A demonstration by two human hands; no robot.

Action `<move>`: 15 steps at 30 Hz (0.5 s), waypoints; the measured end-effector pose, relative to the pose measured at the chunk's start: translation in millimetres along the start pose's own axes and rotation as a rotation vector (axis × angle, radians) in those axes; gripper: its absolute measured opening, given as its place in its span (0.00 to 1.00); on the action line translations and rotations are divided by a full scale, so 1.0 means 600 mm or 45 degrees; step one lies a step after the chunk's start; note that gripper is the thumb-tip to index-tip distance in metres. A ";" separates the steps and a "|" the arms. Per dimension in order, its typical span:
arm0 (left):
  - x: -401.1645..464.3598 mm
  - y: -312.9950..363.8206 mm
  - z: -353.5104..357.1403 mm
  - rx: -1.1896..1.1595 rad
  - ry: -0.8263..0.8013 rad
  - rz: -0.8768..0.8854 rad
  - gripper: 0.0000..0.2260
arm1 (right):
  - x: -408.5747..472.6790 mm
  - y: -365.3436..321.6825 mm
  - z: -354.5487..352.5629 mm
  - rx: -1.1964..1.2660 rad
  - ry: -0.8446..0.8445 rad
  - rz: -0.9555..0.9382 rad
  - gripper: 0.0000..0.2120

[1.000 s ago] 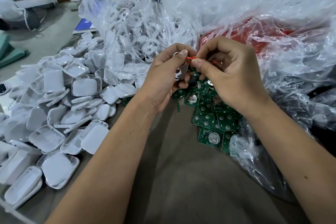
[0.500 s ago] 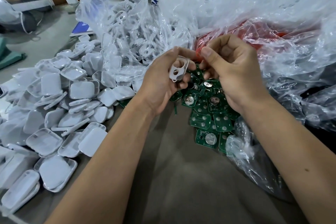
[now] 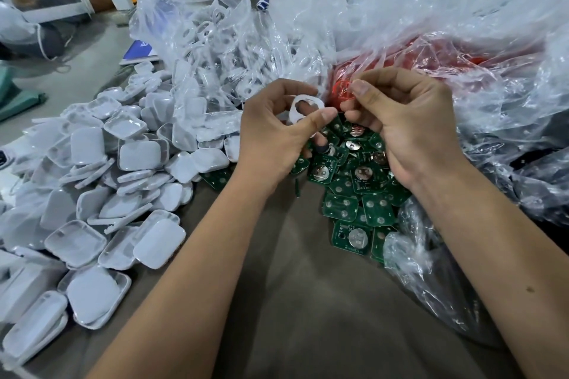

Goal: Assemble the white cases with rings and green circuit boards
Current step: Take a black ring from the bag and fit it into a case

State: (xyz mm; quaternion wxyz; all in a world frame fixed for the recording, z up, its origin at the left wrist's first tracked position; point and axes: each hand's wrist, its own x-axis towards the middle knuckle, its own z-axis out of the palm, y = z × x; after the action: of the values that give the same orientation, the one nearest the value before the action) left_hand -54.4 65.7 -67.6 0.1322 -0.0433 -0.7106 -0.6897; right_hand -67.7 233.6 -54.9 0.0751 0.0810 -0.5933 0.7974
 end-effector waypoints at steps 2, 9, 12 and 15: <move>-0.001 0.001 0.003 -0.009 -0.003 0.014 0.14 | -0.002 0.000 0.001 -0.091 -0.014 -0.018 0.03; -0.002 0.002 0.012 -0.139 -0.075 -0.082 0.17 | -0.002 0.007 0.003 -0.356 0.047 -0.144 0.04; -0.005 0.001 0.017 0.034 -0.091 0.041 0.17 | -0.004 0.009 0.006 -0.405 0.049 -0.196 0.03; -0.008 -0.002 0.022 0.123 -0.103 0.126 0.16 | -0.007 0.010 0.008 -0.472 0.045 -0.259 0.03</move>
State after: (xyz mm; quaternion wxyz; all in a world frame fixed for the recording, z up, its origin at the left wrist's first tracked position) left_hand -51.7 79.6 -70.0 0.1392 -0.0999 -0.7450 -0.6447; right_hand -64.8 227.1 -60.3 0.1791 0.1111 -0.7172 0.6642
